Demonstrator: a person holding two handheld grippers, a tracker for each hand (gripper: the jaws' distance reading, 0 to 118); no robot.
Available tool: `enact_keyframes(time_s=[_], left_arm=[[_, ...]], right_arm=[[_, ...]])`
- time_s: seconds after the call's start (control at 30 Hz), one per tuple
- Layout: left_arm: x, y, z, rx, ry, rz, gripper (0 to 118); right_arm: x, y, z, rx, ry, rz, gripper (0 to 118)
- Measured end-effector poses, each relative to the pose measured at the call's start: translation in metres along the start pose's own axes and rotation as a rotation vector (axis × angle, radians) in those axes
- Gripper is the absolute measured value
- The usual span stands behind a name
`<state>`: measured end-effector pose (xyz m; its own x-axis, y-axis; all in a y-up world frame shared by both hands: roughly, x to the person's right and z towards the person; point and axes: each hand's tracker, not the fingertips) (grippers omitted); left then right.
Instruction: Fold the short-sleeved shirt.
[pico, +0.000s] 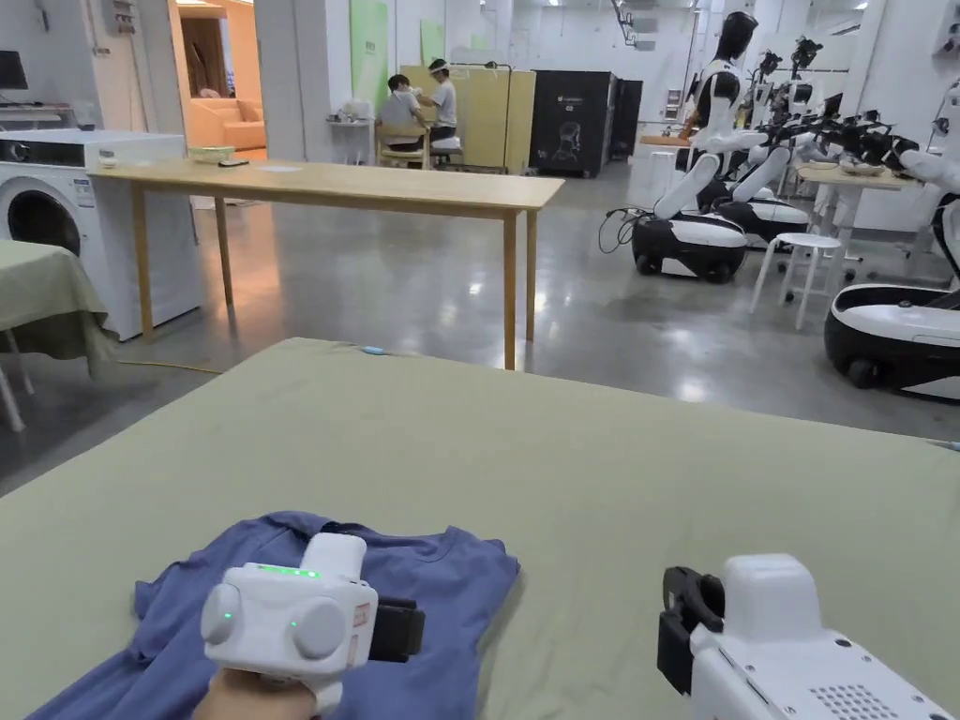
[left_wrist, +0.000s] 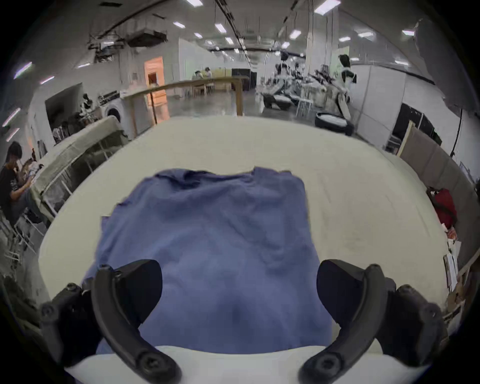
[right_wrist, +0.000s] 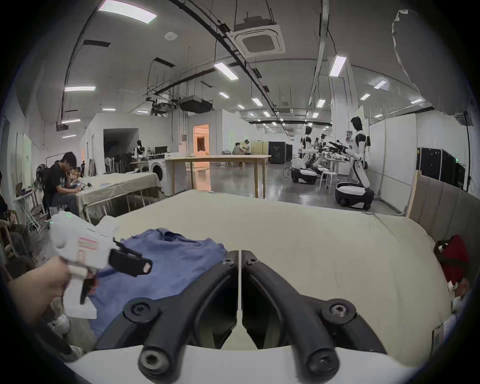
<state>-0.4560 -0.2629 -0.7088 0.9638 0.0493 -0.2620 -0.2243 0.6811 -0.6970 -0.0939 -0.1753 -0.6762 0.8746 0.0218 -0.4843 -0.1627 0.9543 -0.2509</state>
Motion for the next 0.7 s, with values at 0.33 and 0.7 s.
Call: enact_keyframes(time_s=[0.33,0.7], left_arm=[[0.058,0.024,-0.109,-0.157,0.048,-0.021,114],[0.041,0.028,-0.108,-0.115,-0.070,0.108,6]], right_arm=[[0.025,-0.030,-0.032,-0.115,-0.089,0.007,3],[0.037,-0.037,-0.022,-0.131,-0.095,-0.030,3]])
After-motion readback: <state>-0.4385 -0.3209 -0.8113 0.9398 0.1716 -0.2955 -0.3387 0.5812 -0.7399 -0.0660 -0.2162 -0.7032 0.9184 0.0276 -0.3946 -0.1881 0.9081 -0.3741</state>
